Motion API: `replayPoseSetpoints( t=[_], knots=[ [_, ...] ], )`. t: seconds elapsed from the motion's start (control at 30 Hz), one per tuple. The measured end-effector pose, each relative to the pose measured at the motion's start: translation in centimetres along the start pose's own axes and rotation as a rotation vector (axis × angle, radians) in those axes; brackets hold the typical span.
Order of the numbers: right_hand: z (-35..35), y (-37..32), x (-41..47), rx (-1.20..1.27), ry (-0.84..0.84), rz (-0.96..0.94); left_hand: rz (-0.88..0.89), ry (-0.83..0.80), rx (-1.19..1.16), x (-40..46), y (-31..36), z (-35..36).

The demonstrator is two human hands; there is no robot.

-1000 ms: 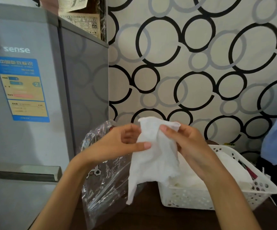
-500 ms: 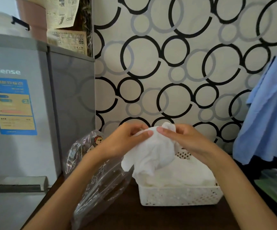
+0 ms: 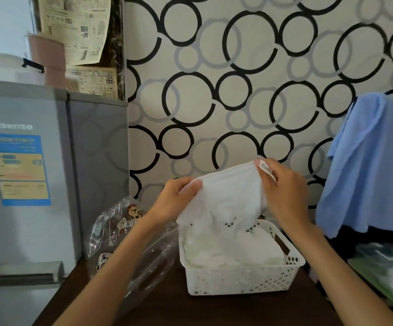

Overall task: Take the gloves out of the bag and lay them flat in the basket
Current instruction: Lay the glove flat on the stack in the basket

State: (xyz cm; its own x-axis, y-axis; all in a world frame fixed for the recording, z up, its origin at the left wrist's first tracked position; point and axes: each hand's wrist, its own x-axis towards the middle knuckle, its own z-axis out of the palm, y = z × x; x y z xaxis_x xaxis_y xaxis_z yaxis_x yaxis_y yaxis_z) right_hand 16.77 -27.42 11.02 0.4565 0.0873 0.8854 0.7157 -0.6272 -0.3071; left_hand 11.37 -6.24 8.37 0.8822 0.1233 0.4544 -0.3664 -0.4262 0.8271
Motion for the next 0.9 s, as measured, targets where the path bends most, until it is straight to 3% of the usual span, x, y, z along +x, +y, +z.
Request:
replayPoseSetpoints(
  t=[0.13,0.27,0.37,0.47,0.53,0.6,0.73,0.8,0.9],
  knots=[
    [0.7,0.7,-0.3,-0.163,0.05,-0.142,-0.009,0.218,-0.036,0.4,-1.3,1.7],
    [3.1,-1.4,-1.7,-0.082,0.013,-0.116,-0.063,0.441,-0.089,-0.6,-2.7,2.6],
    [4.7,-3.8,-2.3,0.218,-0.023,0.064,0.024,0.647,0.046,-1.2,-3.1,1.6],
    [5.4,-3.4,-1.6,0.441,-0.151,0.383,0.106,0.71,0.253,-0.8,-2.3,-0.1],
    [5.8,-0.9,-1.5,0.455,-0.283,0.564,0.071,0.595,0.38,0.5,-3.0,-0.2],
    [6.1,2.4,-2.6,0.373,-0.397,0.666,-0.035,0.349,0.521,2.1,-4.9,0.8],
    [7.2,8.2,-5.5,0.096,-0.494,0.694,-0.152,-0.119,0.705,4.6,-9.3,4.9],
    [7.5,9.8,-6.2,-0.027,-0.5,0.674,-0.19,-0.189,0.777,5.4,-10.2,6.1],
    [7.6,10.9,-6.6,-0.145,-0.481,0.638,-0.177,-0.141,0.831,6.2,-10.5,6.8]
  ],
)
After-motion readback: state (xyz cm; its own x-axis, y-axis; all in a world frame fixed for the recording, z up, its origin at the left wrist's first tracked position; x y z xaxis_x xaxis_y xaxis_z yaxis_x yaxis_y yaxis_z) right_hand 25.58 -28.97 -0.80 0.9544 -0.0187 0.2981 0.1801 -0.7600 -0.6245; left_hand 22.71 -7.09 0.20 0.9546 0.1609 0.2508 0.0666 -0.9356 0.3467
